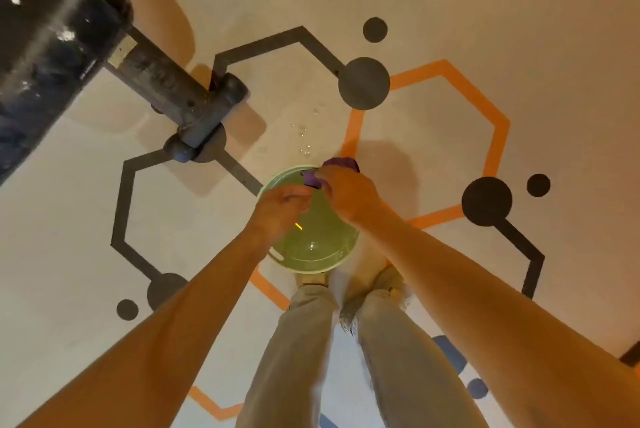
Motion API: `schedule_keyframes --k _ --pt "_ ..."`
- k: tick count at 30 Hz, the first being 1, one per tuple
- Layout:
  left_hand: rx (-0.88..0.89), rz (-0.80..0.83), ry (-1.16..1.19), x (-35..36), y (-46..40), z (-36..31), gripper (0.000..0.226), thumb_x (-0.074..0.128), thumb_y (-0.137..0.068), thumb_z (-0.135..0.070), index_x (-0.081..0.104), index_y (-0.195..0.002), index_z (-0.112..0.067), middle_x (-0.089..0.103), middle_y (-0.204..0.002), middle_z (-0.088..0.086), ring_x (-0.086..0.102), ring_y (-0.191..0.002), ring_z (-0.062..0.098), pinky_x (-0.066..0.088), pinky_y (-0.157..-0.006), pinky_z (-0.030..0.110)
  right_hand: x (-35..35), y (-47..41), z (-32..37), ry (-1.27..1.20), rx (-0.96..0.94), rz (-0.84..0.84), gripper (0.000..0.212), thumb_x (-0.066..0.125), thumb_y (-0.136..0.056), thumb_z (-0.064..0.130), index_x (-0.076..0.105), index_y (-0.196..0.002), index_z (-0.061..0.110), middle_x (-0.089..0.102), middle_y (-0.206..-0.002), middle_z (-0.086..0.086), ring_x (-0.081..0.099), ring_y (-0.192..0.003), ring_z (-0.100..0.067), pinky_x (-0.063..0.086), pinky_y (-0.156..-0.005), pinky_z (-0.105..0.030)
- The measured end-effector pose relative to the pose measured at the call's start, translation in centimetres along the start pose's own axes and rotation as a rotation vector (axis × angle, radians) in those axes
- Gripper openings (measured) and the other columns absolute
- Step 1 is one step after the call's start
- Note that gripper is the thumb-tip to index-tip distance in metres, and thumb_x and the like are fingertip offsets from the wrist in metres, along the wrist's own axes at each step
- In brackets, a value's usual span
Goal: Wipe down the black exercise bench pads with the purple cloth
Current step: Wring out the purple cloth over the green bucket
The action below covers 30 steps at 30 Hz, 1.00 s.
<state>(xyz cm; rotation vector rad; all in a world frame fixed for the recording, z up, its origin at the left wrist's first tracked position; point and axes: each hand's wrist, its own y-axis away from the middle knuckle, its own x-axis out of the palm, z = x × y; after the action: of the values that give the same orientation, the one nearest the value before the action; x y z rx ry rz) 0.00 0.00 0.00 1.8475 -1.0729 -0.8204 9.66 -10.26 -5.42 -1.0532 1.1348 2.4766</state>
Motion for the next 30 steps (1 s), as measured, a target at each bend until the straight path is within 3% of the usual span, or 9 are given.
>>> schedule_keyframes --k 3,5,11,16,20,23,25,27,30 --pt "-0.018 -0.012 0.040 0.1 -0.8 0.6 0.029 0.054 -0.097 -0.005 0.063 -0.124 0.002 0.062 -0.107 0.012 0.060 -0.082 0.013 0.048 -0.055 0.009 1.4 -2.2 -0.5 0.082 -0.091 0.103 0.055 0.038 -0.095 0.001 0.032 -0.147 0.018 0.034 -0.153 -0.002 0.050 -0.124 -0.031 0.050 -0.089 -0.040" --pt "-0.037 -0.020 0.057 0.3 -0.9 1.4 0.029 0.050 -0.100 -0.007 0.063 -0.125 -0.002 0.064 -0.112 0.009 0.062 -0.094 0.016 0.049 -0.066 0.014 1.6 -3.1 -0.8 0.188 -0.092 0.146 0.060 0.039 -0.094 -0.002 0.023 -0.150 0.015 0.035 -0.150 -0.006 0.053 -0.121 -0.034 0.052 -0.086 -0.044" --pt "-0.090 -0.033 0.123 0.4 0.7 2.5 0.026 0.053 -0.099 -0.014 0.065 -0.122 -0.011 0.069 -0.117 0.008 0.063 -0.103 0.016 0.050 -0.082 0.020 0.7 -2.7 -1.4 0.412 0.003 0.112 0.040 0.055 -0.092 0.002 0.045 -0.130 0.002 0.044 -0.132 -0.015 0.053 -0.117 -0.033 0.048 -0.090 -0.039" --pt "-0.173 -0.054 0.236 0.8 3.2 2.0 0.028 0.056 -0.098 -0.016 0.063 -0.124 -0.012 0.069 -0.117 0.009 0.063 -0.102 0.016 0.051 -0.079 0.020 -1.8 0.6 -2.6 -0.173 0.285 -0.021 0.020 0.057 -0.090 0.017 0.063 -0.101 0.002 0.059 -0.096 -0.018 0.058 -0.088 -0.032 0.038 -0.067 -0.033" --pt "-0.292 0.024 0.460 2.1 6.4 0.4 0.038 0.050 -0.101 -0.027 0.054 -0.136 -0.013 0.057 -0.136 0.015 0.059 -0.116 0.026 0.050 -0.092 0.033 -5.2 4.8 -1.5 -0.503 0.313 -0.081 0.031 0.070 -0.082 0.027 0.064 -0.076 -0.002 0.054 -0.068 -0.014 0.045 -0.063 -0.020 0.029 -0.055 -0.029" --pt "-0.344 0.223 0.661 3.0 9.2 -1.1 0.049 0.046 -0.098 -0.048 0.049 -0.139 -0.021 0.050 -0.138 0.022 0.060 -0.114 0.034 0.046 -0.101 0.045 -8.4 8.2 0.3 -0.748 0.318 -0.102 0.032 0.067 -0.088 0.026 0.058 -0.074 -0.001 0.041 -0.060 -0.002 0.036 -0.051 -0.005 0.026 -0.050 -0.019" --pt "-0.349 0.273 0.753 3.6 11.2 -2.4 0.052 0.044 -0.096 -0.055 0.050 -0.137 -0.023 0.053 -0.136 0.023 0.064 -0.102 0.032 0.050 -0.093 0.042 -10.6 10.3 1.7 -0.908 0.339 -0.112 0.025 0.065 -0.090 0.024 0.060 -0.077 0.004 0.047 -0.058 0.004 0.041 -0.047 0.000 0.031 -0.050 -0.011" --pt "-0.307 0.219 0.853 3.9 13.1 -4.3 0.047 0.046 -0.097 -0.052 0.053 -0.129 -0.018 0.060 -0.126 0.018 0.063 -0.101 0.030 0.051 -0.090 0.040 -12.8 12.3 3.3 -1.000 0.342 -0.117 0.020 0.063 -0.091 0.023 0.062 -0.077 0.008 0.056 -0.058 0.011 0.048 -0.048 0.005 0.035 -0.052 -0.007" --pt "-0.204 0.067 0.899 3.8 15.9 -7.2 0.026 0.060 -0.094 -0.032 0.061 -0.112 -0.012 0.067 -0.112 0.012 0.063 -0.105 0.028 0.056 -0.083 0.035 -16.1 15.4 5.4 -0.964 0.338 -0.106 0.021 0.065 -0.090 0.019 0.064 -0.081 0.001 0.057 -0.064 0.002 0.048 -0.055 -0.002 0.038 -0.056 -0.013"
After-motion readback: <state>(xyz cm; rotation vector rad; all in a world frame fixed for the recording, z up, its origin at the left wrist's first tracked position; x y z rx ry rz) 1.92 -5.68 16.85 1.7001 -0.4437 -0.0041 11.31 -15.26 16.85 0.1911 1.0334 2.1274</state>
